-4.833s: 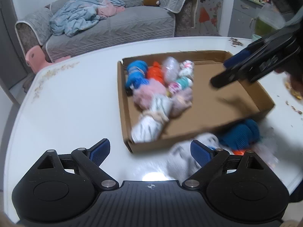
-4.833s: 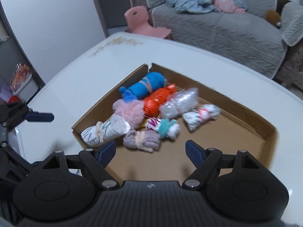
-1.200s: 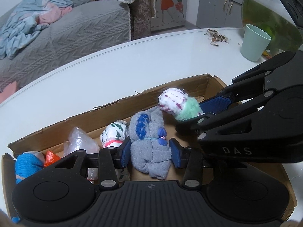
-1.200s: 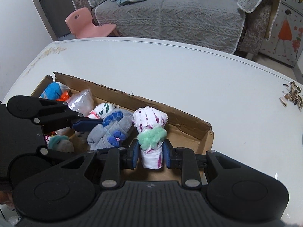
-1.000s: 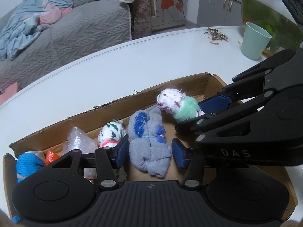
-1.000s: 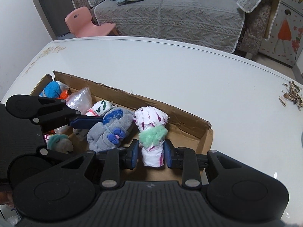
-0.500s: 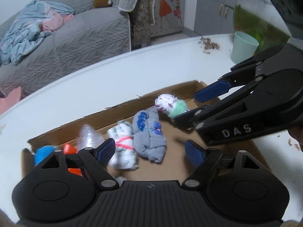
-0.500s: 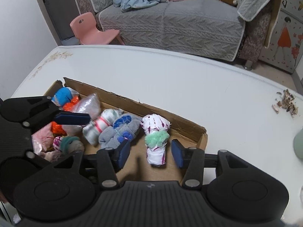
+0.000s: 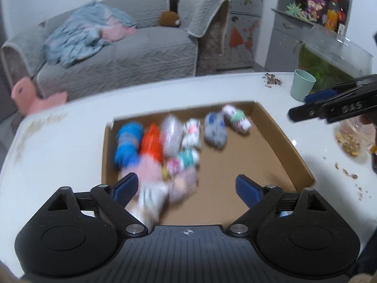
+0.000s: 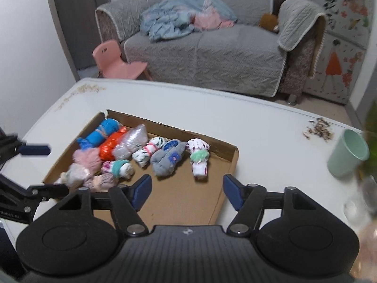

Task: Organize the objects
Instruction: 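Move both grippers back over the remaining pile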

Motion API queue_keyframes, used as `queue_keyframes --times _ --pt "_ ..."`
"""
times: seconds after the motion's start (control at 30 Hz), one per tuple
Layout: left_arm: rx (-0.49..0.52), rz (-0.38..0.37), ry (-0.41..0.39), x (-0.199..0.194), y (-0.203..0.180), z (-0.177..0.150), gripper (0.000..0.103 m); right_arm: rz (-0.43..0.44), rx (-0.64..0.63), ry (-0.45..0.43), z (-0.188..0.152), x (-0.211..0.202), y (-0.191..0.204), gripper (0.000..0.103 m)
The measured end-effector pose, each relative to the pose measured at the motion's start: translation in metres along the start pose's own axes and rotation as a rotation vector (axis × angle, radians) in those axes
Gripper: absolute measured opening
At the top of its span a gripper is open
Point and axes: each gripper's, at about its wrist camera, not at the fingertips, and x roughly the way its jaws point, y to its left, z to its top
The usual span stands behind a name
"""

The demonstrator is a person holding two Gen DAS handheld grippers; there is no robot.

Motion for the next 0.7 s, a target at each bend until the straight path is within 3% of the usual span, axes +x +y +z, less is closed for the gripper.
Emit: queue_keyframes --times 0.13,0.37,0.7 --pt "-0.069 -0.019 0.018 -0.024 0.000 -0.043 0.093 -0.005 0.036 -0.016 -0.041 -0.028 0.022 0.066" --pt "-0.066 -0.008 0.054 -0.028 -0.015 -0.103 0.094 0.033 0.031 0.077 -0.109 -0.029 0.067 0.069" --pt "-0.073 0.007 0.065 -0.013 -0.023 -0.123 0.094 0.021 -0.041 0.143 -0.138 0.002 0.100 0.068"
